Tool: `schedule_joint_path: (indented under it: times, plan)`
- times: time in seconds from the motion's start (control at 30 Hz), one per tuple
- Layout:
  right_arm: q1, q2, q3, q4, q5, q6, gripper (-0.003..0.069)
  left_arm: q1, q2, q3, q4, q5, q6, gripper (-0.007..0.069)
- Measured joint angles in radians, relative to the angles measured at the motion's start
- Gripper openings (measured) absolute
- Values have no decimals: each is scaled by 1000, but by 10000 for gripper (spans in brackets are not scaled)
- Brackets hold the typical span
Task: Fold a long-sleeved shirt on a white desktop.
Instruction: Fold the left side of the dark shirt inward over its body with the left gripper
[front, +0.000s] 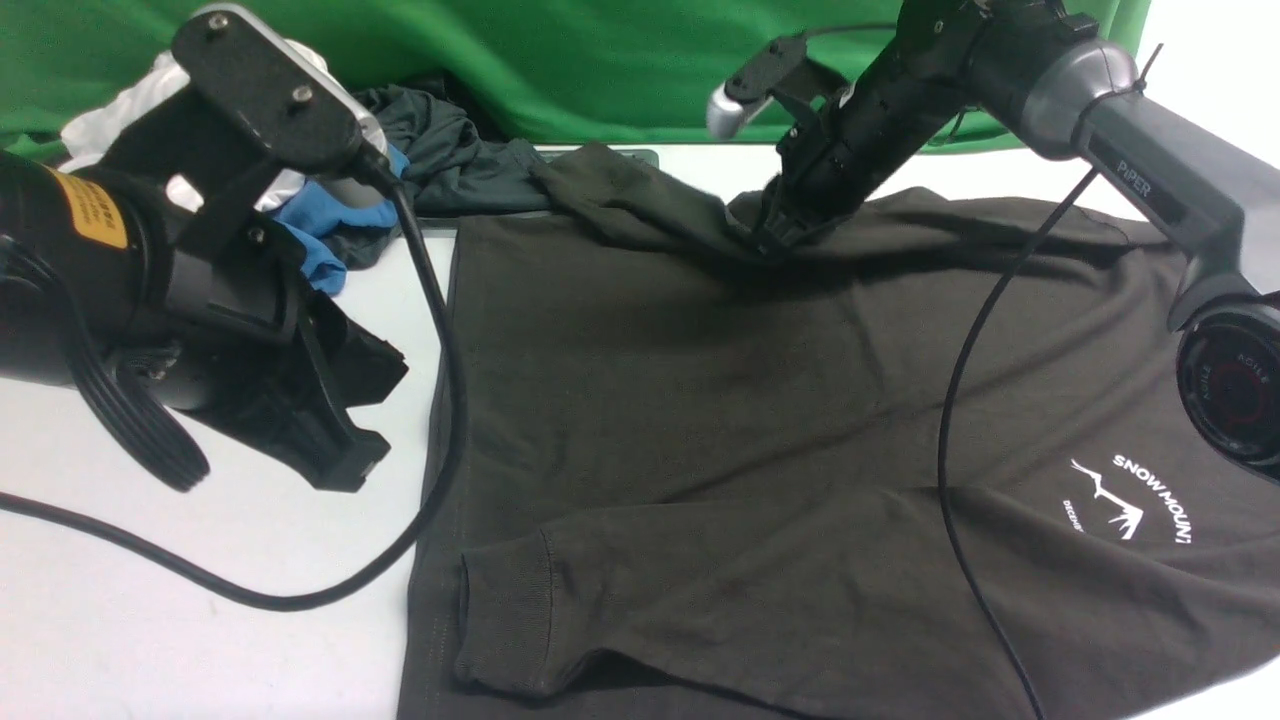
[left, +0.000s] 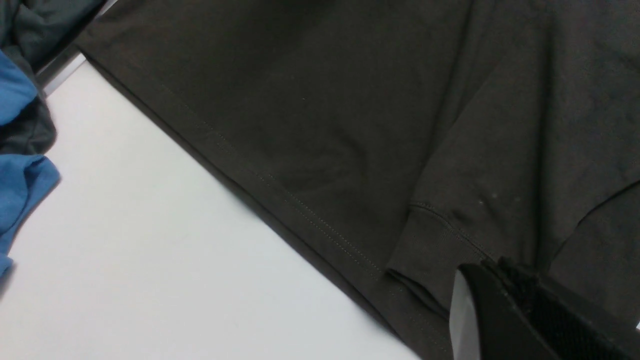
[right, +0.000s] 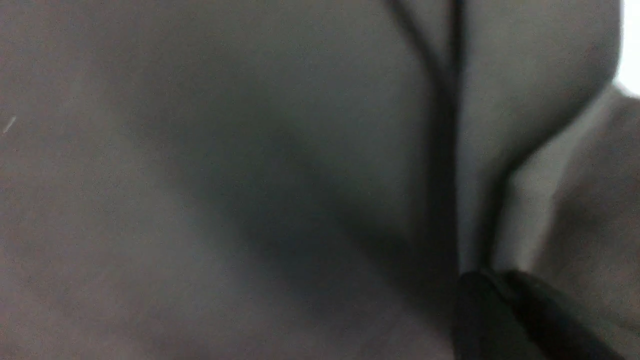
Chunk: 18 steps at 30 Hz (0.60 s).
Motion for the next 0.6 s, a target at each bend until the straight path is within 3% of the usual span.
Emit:
schedule_joint_path:
  times: [0.07,0.1,0.17,0.27,0.37,0.6]
  plan:
    - [0,0,0,1,27,2,197,0,0,0,0,0,0,18]
    - [0,-1,0,3,39,17,304,0,0,0,0,-3,0,18]
    - [0,-6,0,11,45,25,424,0,0,0,0,-4,0,18]
    - [0,-24,0,38,43,21,517,0,0,0,0,-4,0,18]
    - [0,-56,-1,92,-75,39,540,0,0,0,0,-4,-1,18]
    - [3,2,-3,77,-368,114,533,0,0,0,0,-4,-1,18]
